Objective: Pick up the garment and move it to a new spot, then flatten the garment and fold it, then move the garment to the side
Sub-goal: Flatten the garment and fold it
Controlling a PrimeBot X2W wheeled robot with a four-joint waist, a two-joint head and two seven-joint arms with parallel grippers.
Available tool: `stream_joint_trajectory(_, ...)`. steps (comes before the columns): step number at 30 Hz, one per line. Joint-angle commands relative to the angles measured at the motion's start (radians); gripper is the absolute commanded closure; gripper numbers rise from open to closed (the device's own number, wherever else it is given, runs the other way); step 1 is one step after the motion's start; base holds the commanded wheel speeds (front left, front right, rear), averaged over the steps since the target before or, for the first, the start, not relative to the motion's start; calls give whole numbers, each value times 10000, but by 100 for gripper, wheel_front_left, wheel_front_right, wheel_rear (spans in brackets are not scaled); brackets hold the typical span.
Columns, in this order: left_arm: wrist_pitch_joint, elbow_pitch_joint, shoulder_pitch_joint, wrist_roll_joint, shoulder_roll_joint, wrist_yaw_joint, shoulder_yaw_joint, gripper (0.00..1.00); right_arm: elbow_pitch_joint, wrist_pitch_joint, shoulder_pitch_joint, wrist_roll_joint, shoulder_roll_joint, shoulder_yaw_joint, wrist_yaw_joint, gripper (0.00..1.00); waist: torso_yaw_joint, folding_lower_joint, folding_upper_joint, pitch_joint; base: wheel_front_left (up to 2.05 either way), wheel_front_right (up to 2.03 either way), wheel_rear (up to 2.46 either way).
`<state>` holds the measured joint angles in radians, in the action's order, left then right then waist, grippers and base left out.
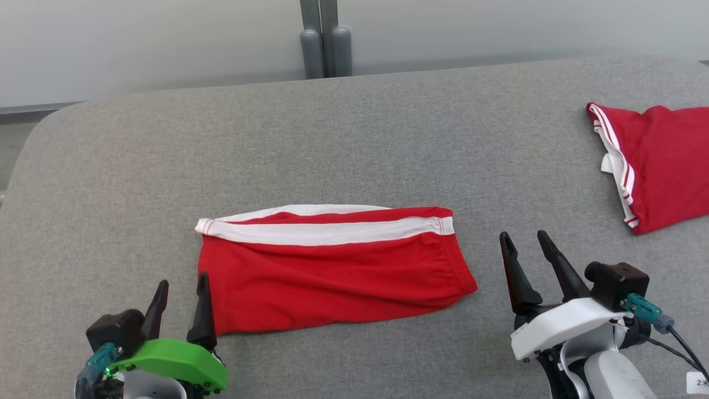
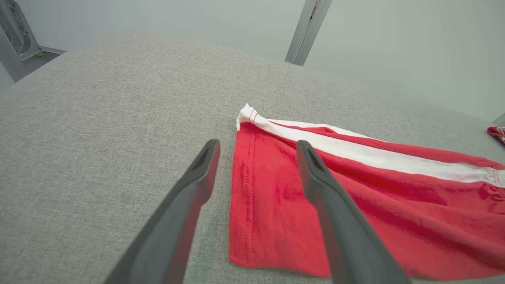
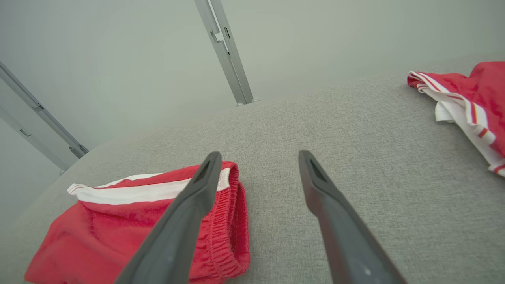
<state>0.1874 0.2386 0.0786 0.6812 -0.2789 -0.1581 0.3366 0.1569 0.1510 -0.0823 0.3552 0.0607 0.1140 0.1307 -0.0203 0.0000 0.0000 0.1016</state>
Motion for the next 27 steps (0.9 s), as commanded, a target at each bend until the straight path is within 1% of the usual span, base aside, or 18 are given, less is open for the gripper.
stream_joint_trajectory(1,120,-143,-201,-127,-52,-58,17,0,38,-155,145,-99,104,-67,-1,0,115,0,0,-93,0,0,0)
stream_joint_trajectory(5,364,-541,-327,-390,29,-115,97,0,146,-877,8,-111,396,-26,1,0,321,0,0,-181,0,0,0)
stream_joint_trajectory(11,545,-701,-390,-462,309,-137,195,0,482,-2142,-564,348,839,573,1,0,660,0,0,-255,0,0,0)
stream_joint_trajectory(15,619,-700,-370,-535,456,-96,269,0,1074,-2931,-1163,623,1123,967,1,0,885,0,0,-225,0,0,0)
stream_joint_trajectory(21,693,-620,-172,-652,600,-7,275,0,2283,-4018,-2038,991,1458,1441,1,0,1241,0,0,-136,0,0,0)
stream_joint_trajectory(27,738,-509,-98,-735,712,81,232,0,3298,-4904,-2610,1630,1591,1751,1,0,1477,0,0,-101,0,0,0)
